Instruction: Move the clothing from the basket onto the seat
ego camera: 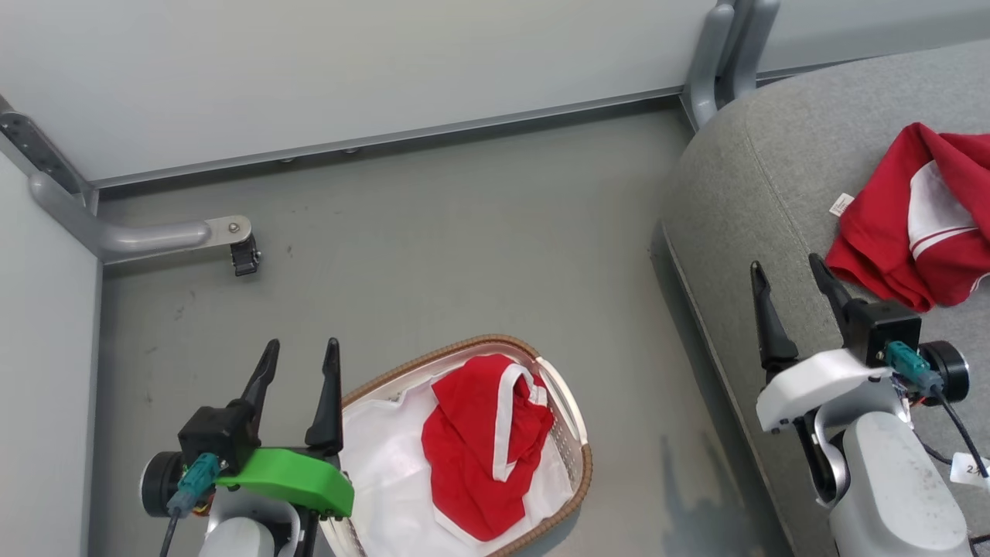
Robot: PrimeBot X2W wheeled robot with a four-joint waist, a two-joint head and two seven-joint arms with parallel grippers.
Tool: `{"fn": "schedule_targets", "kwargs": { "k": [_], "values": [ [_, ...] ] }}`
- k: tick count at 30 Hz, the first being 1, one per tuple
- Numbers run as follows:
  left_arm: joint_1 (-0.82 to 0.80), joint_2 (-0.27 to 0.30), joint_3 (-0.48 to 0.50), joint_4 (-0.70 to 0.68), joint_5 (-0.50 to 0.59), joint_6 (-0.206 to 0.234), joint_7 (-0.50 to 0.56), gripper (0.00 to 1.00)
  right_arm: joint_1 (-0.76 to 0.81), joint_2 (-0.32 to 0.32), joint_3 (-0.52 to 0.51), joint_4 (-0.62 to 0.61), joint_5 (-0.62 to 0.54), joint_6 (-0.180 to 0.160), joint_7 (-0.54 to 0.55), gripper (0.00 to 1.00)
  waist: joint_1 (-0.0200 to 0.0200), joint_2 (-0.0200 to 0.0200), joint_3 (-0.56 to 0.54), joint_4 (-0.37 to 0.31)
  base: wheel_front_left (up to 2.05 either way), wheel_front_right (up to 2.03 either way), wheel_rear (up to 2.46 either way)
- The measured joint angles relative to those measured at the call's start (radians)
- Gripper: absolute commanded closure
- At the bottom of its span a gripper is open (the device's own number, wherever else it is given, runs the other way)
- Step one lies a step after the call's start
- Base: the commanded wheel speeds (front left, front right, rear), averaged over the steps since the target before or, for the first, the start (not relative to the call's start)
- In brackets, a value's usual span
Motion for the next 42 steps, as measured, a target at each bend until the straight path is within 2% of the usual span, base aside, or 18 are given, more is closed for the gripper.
{"fn": "schedule_targets", "kwargs": {
  "k": [6,14,29,34,42],
  "values": [
    [0.050,-0.010,0.084,0.001,0.037,0.000,0.000,0.00,0.066,0.011,0.009,-0.011,0.007,0.000,0.000,0.00,0.0000,0.0000,-0.040,0.022,0.00,0.00,0.00],
    [0.120,-0.011,0.122,0.010,0.023,0.002,0.000,0.00,0.144,0.014,0.011,-0.016,0.014,0.000,0.000,0.00,0.0000,0.0000,-0.099,0.034,0.00,0.00,0.00],
    [0.168,-0.012,0.114,0.026,0.010,0.007,0.000,0.00,0.199,0.016,0.029,-0.009,0.034,0.000,0.000,0.00,0.0000,0.0000,-0.127,0.049,0.00,0.00,0.00],
    [0.167,-0.012,0.073,0.024,0.011,0.006,0.000,0.00,0.192,0.016,0.046,-0.012,0.043,0.000,0.000,0.00,0.0000,0.0000,-0.116,0.040,0.00,0.00,0.00],
    [0.086,-0.013,-0.005,0.031,0.019,0.002,0.000,0.00,0.127,0.016,0.076,-0.037,0.088,0.000,0.000,0.00,0.0000,0.0000,-0.039,0.016,0.00,0.00,0.00]
  ]
}}
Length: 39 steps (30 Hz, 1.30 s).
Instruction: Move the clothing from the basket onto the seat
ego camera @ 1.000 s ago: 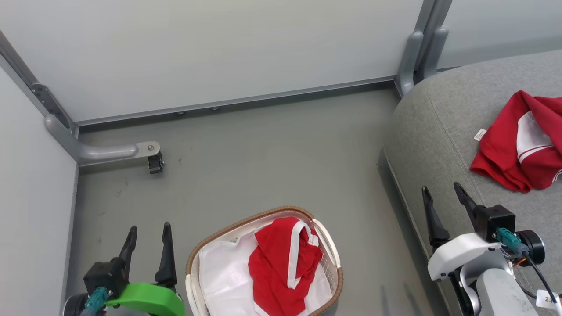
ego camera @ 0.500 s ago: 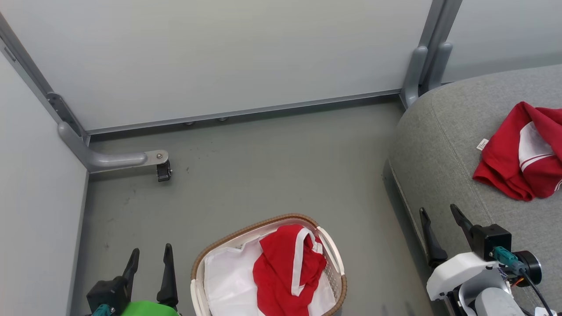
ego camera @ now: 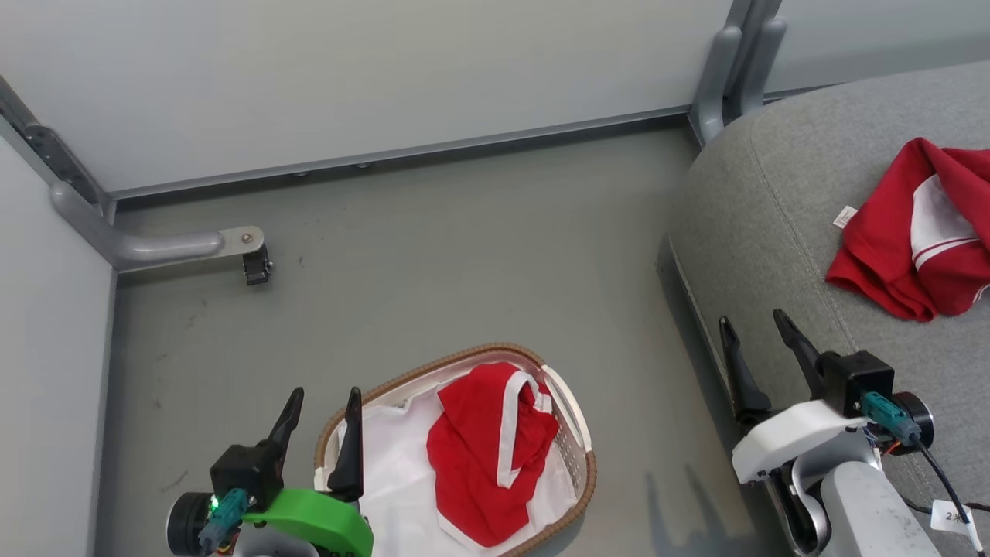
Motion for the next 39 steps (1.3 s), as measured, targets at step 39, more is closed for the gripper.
{"fn": "schedule_targets", "kwargs": {
  "k": [39],
  "values": [
    [-0.500,0.128,-0.287,0.318,0.049,-0.002,0.000,0.00,-0.203,-0.001,0.193,-0.200,0.236,0.000,0.000,0.00,0.0002,0.0000,0.550,-0.314,0.00,0.00,0.00]
  ]
}}
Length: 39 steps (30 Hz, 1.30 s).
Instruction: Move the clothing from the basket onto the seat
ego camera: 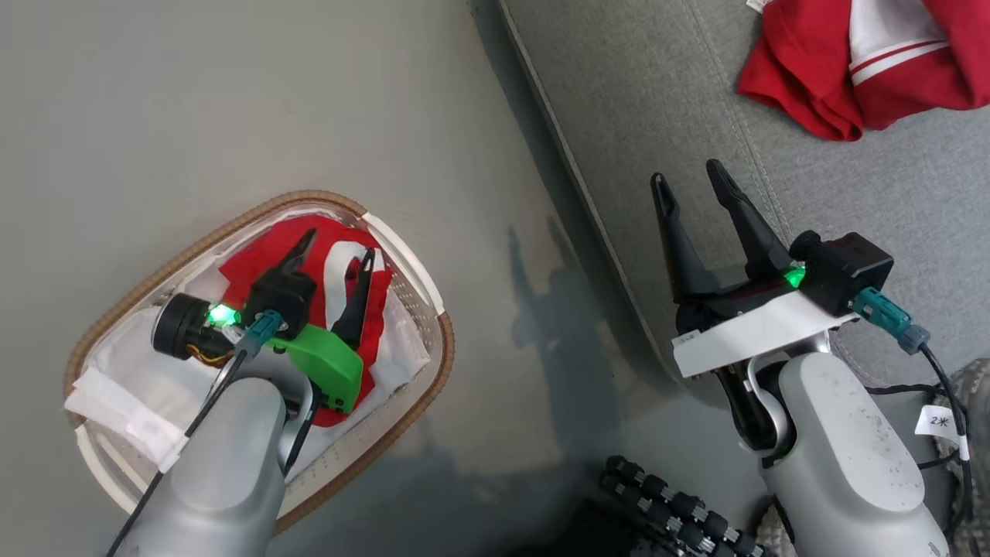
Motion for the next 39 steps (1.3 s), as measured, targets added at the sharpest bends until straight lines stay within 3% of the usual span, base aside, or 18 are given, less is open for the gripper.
{"fn": "schedule_targets", "kwargs": {
  "k": [9,15,26,27,28,30,39],
  "values": [
    [-0.083,0.033,-0.106,0.070,-0.046,0.000,0.000,0.00,-0.006,0.001,-0.007,-0.020,0.007,0.000,0.000,0.00,0.0000,0.0000,0.095,-0.018,0.08,0.08,0.08],
    [-0.112,0.060,-0.098,0.105,-0.048,0.000,0.000,0.00,-0.016,0.001,-0.011,-0.031,-0.001,0.000,0.000,0.00,0.0000,0.0000,0.137,0.000,0.07,0.07,0.07],
    [-0.156,0.058,-0.068,0.194,-0.005,0.000,0.000,0.00,-0.028,0.001,-0.015,-0.040,-0.011,0.000,0.000,0.00,0.0000,0.0000,0.173,0.033,0.03,0.03,0.03],
    [-0.162,0.058,-0.067,0.203,-0.005,0.000,0.000,0.09,-0.028,0.001,-0.015,-0.041,-0.012,0.000,0.000,0.00,0.0000,0.0000,0.175,0.035,0.02,0.02,0.02],
    [-0.166,0.056,-0.066,0.211,-0.005,0.000,0.000,0.53,-0.028,0.001,-0.015,-0.042,-0.013,0.000,0.000,0.00,0.0000,0.0000,0.177,0.036,0.00,0.00,0.00],
    [-0.172,0.052,-0.066,0.230,-0.006,0.000,0.000,1.00,-0.029,0.001,-0.016,-0.042,-0.013,0.000,0.000,0.00,0.0000,0.0000,0.180,0.039,0.00,0.00,0.00],
    [-0.158,0.039,-0.090,0.262,-0.068,0.000,0.000,1.00,-0.041,0.001,0.001,-0.023,-0.007,0.000,0.000,0.00,0.0000,0.0000,0.152,0.032,0.00,0.00,0.00]
  ]
}}
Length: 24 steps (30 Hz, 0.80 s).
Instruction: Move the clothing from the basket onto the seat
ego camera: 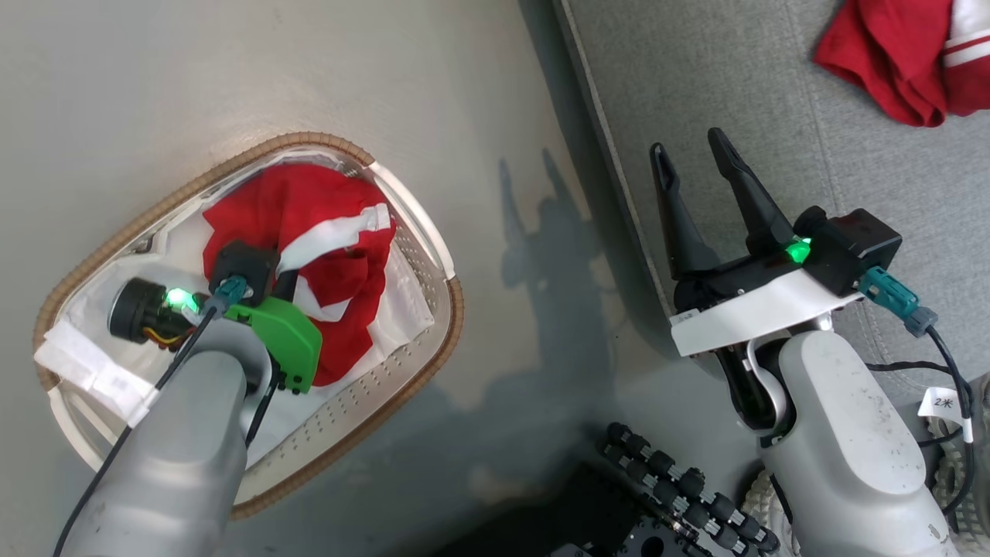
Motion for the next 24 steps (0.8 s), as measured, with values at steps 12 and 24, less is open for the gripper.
{"fn": "schedule_targets", "kwargs": {
  "k": [12,24],
  "values": [
    [0.143,-0.011,0.006,-0.092,-0.083,0.000,0.000,1.00,0.024,0.001,0.007,0.056,-0.030,0.000,0.000,0.00,-0.0001,0.0000,-0.130,0.010,0.00,0.00,0.00],
    [0.310,-0.067,0.049,-0.249,-0.096,0.000,0.000,1.00,0.124,0.002,-0.026,0.118,-0.094,0.000,0.000,0.00,-0.0001,0.0000,-0.324,0.087,0.00,0.00,0.00]
  ]
}}
